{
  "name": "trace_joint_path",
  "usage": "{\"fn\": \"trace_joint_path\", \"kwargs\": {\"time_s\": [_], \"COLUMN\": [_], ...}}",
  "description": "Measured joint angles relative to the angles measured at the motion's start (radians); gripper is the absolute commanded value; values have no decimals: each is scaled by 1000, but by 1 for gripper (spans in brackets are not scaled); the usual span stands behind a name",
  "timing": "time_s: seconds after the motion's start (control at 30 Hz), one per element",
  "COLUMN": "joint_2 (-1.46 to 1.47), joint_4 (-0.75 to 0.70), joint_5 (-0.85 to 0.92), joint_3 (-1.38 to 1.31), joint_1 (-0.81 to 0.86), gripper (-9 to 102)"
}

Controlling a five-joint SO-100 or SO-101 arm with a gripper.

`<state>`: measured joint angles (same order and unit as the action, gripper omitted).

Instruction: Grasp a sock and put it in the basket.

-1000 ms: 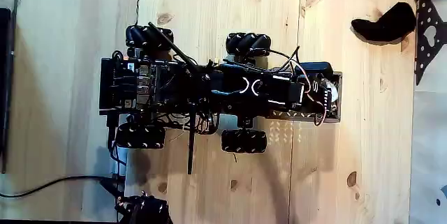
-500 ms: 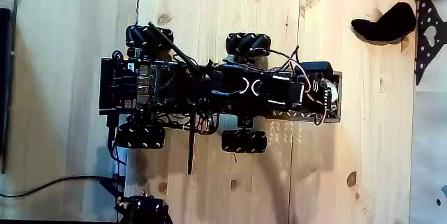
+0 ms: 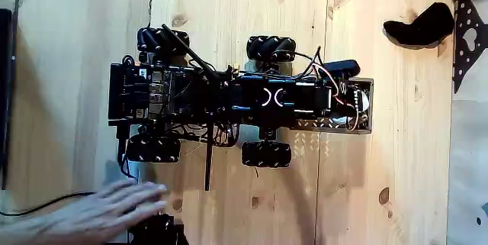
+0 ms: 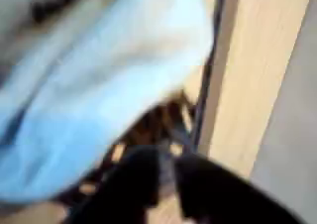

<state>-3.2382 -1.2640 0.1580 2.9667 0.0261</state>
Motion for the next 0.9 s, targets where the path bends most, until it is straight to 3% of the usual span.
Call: {"fn": "trace_joint_path", "kwargs": {"time_s": [0.43,0.7,0.9], "joint_2": [18,416,669], "joint_4": [-17,-183,-186], "joint_5": [-23,-273,-388], "joint_3": [-109,-638,-1012], "joint_1": [40,52,-124], "gripper": [1,1,1]}}
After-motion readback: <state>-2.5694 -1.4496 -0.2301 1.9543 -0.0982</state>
